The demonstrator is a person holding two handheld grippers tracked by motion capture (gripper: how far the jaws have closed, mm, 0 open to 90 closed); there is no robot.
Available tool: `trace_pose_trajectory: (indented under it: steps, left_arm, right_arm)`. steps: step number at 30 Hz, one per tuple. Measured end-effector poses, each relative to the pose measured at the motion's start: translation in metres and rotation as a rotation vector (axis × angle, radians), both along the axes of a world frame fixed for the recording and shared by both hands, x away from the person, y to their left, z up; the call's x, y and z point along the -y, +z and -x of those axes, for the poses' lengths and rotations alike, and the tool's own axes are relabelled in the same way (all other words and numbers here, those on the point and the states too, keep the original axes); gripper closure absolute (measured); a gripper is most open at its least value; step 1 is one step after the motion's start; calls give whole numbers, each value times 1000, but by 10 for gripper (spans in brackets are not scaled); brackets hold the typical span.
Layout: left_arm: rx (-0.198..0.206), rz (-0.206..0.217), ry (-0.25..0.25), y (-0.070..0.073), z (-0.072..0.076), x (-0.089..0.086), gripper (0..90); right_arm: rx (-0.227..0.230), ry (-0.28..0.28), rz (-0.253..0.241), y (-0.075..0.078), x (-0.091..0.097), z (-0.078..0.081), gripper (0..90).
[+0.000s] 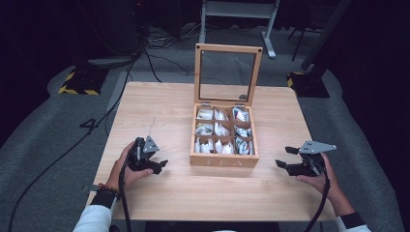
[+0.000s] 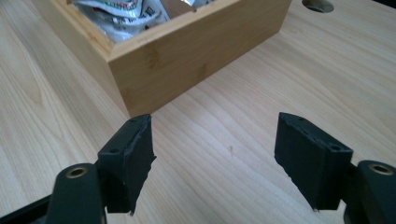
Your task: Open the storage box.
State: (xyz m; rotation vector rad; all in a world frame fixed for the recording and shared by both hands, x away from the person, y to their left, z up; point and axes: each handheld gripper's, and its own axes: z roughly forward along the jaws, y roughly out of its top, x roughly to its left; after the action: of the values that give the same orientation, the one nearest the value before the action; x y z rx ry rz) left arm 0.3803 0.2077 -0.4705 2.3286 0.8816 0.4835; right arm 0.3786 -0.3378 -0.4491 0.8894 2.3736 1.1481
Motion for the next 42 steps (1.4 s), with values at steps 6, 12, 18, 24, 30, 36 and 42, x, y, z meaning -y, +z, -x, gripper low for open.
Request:
trace_pose_trajectory:
  steps: [6, 12, 18, 24, 30, 36, 42]
  left_arm:
    - [-19, -4, 20, -8, -6, -3, 193]
    - [-22, 3, 25, -12, -14, -1, 193]
    - [-62, 18, -10, -14, -10, 5, 192]
    - [-71, -2, -29, -20, 0, 10, 190]
    - [-56, 18, -24, -21, 14, 7, 185]
    - [-40, 16, -17, -23, 26, 5, 182]
    - [-18, 46, -14, -27, 36, 4, 182]
  right_arm:
    - [27, 26, 15, 13, -13, -7, 303]
    - [55, 56, 0, 31, -33, -17, 320]
    - [74, 109, -11, 45, -61, -25, 339]
    - [68, 156, -18, 49, -91, -34, 368]
    - [53, 201, -26, 49, -116, -42, 395]
    - [25, 236, -9, 45, -141, -48, 403]
    - [-15, 257, 33, 39, -166, -50, 420]
